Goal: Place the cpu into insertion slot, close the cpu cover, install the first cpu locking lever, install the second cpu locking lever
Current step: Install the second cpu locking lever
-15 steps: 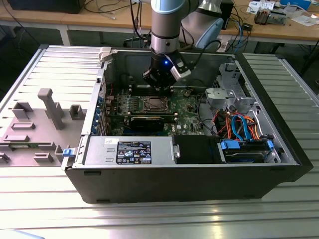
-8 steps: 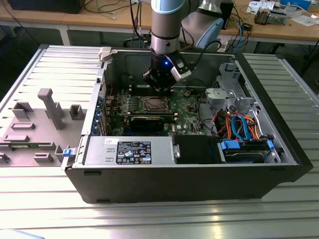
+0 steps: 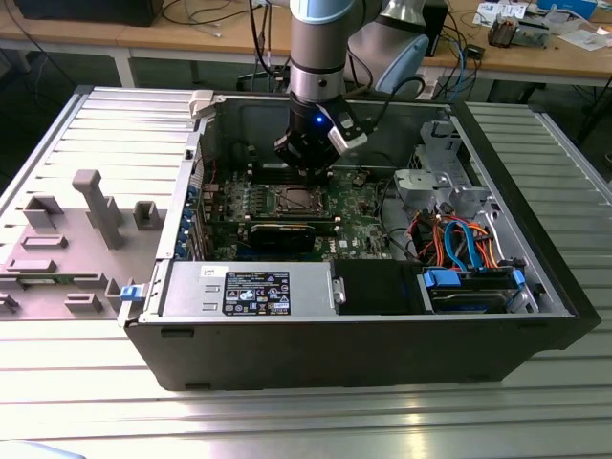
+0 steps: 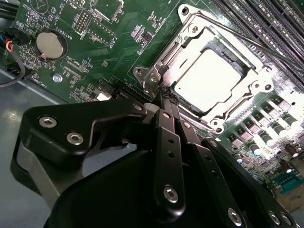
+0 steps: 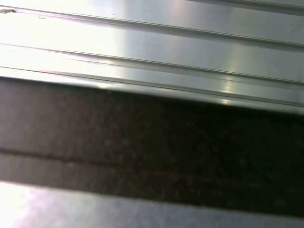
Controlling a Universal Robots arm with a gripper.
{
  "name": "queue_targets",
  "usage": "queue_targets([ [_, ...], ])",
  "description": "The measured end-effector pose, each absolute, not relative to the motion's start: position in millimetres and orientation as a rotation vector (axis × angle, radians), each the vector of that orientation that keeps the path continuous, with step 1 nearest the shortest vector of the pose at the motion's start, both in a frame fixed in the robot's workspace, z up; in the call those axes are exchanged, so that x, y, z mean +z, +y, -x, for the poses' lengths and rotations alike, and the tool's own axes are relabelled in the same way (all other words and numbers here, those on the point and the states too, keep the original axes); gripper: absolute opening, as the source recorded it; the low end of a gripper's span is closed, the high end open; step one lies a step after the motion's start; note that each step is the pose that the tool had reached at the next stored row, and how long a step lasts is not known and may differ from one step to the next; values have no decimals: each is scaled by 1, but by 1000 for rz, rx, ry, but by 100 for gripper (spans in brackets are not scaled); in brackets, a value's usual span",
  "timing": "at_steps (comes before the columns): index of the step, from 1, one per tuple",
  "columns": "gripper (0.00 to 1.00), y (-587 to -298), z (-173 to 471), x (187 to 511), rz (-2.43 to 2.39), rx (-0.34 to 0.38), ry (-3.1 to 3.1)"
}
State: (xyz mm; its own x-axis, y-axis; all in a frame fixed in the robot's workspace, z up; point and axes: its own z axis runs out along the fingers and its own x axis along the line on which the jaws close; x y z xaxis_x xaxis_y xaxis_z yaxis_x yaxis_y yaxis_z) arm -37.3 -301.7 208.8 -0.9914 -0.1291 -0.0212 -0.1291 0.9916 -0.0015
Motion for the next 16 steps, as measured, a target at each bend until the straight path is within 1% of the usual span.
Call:
queue_targets([
  [10, 11, -306, 37, 210, 201, 0, 3114],
  [16, 11, -306, 37, 222, 202, 0, 3114],
])
